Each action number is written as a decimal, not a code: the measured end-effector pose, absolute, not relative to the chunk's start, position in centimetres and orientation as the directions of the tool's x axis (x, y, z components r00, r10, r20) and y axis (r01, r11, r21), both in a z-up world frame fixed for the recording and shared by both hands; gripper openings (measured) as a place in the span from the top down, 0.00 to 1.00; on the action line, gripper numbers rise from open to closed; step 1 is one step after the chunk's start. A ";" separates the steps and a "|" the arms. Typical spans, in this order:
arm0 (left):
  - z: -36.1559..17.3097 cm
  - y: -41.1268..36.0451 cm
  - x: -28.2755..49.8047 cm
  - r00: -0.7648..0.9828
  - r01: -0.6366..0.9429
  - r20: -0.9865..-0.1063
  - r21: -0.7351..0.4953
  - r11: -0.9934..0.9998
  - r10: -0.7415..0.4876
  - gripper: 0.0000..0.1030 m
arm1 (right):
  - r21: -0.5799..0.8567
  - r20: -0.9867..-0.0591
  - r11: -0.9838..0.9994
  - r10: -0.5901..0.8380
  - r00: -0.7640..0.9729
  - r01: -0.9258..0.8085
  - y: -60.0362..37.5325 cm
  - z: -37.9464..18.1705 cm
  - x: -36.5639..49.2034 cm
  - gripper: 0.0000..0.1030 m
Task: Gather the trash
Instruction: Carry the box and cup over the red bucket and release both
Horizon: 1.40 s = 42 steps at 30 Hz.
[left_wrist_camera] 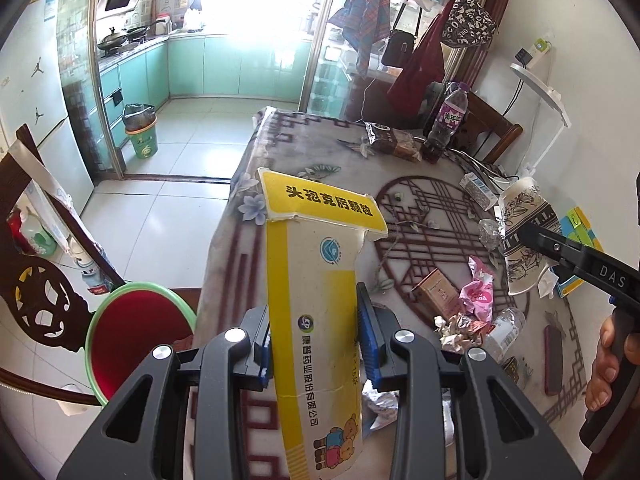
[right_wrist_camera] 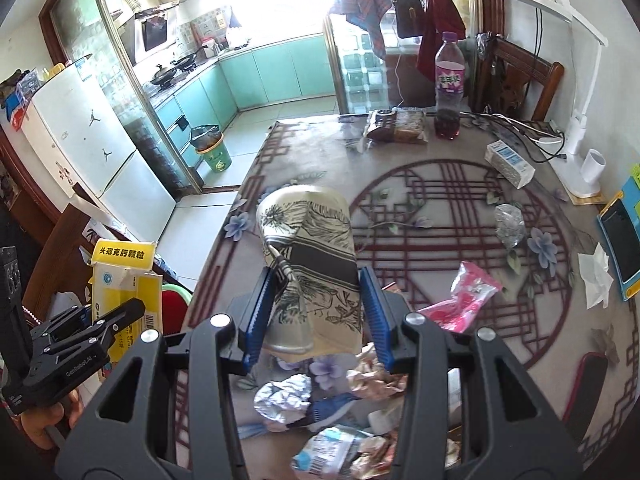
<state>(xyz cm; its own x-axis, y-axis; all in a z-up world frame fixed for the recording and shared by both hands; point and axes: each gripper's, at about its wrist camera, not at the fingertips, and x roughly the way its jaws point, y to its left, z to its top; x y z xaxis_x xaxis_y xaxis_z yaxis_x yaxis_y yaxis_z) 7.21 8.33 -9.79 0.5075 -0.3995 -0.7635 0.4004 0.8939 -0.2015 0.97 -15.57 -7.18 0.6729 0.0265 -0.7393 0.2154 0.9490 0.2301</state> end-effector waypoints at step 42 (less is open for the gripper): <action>-17.3 28.7 12.9 0.484 0.074 -0.859 -0.154 0.985 -0.170 0.69 | 0.289 -0.830 0.944 0.330 0.449 -0.159 10.8 -14.8 10.2 0.58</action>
<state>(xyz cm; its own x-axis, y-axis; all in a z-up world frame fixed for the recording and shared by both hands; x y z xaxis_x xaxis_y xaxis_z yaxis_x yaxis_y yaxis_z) 12.86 28.73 -17.30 0.4836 -0.1703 -0.8586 0.0743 0.9853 -0.1536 10.19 10.77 -14.77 0.4494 0.3300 -0.8301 -0.1593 0.9440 0.2890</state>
